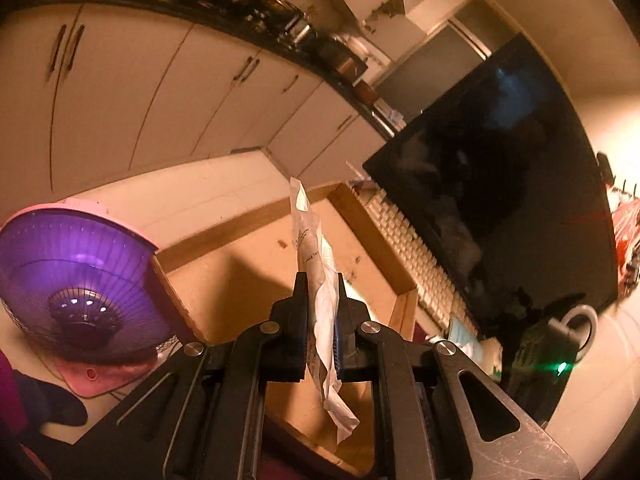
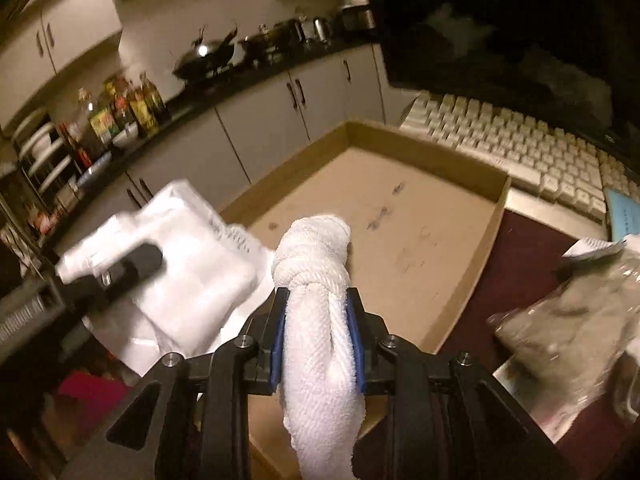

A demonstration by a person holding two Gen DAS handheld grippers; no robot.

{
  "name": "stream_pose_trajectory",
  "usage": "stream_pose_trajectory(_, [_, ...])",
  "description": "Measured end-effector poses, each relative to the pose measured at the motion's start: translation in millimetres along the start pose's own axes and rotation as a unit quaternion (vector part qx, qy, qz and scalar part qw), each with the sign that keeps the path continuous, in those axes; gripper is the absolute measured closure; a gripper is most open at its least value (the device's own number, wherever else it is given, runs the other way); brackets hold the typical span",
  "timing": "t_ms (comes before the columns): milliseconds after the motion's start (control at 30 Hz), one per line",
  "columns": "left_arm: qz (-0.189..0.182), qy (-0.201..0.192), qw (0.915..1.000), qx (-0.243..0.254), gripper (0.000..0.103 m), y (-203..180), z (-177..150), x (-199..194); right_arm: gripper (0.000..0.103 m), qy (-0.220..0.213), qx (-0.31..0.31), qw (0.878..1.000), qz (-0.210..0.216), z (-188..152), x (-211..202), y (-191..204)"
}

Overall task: Organize soft objects
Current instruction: 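Carry towel and paper over the cardboard box and open both tools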

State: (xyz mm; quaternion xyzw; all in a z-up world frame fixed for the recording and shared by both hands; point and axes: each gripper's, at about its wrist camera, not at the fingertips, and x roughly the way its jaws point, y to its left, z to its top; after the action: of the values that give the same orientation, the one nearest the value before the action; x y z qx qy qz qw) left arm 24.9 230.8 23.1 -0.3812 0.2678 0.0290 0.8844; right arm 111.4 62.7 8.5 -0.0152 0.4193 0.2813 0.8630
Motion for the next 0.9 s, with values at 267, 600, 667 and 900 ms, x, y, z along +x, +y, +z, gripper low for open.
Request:
stream_pose_trajectory(267, [0.004, 0.033, 0.9994, 0.000, 0.094, -10, -23, 9, 0.079, 0.034, -0.068, 0.997, -0.009, -34, -24, -16])
stream_pose_trajectory(600, [-0.016, 0.035, 0.9992, -0.004, 0.095, -11, -21, 17, 0.079, 0.041, -0.050, 0.998, 0.027, -34, -33, -16])
stream_pose_trajectory(667, [-0.008, 0.031, 0.9994, -0.012, 0.094, -3, -21, 22, 0.077, 0.038, -0.039, 0.998, 0.028, -33, -30, -15])
stream_pose_trajectory(900, [0.066, 0.036, 0.9945, 0.073, 0.056, -15, -17, 18, 0.059, 0.019, -0.012, 0.997, 0.079, -35, -32, -21])
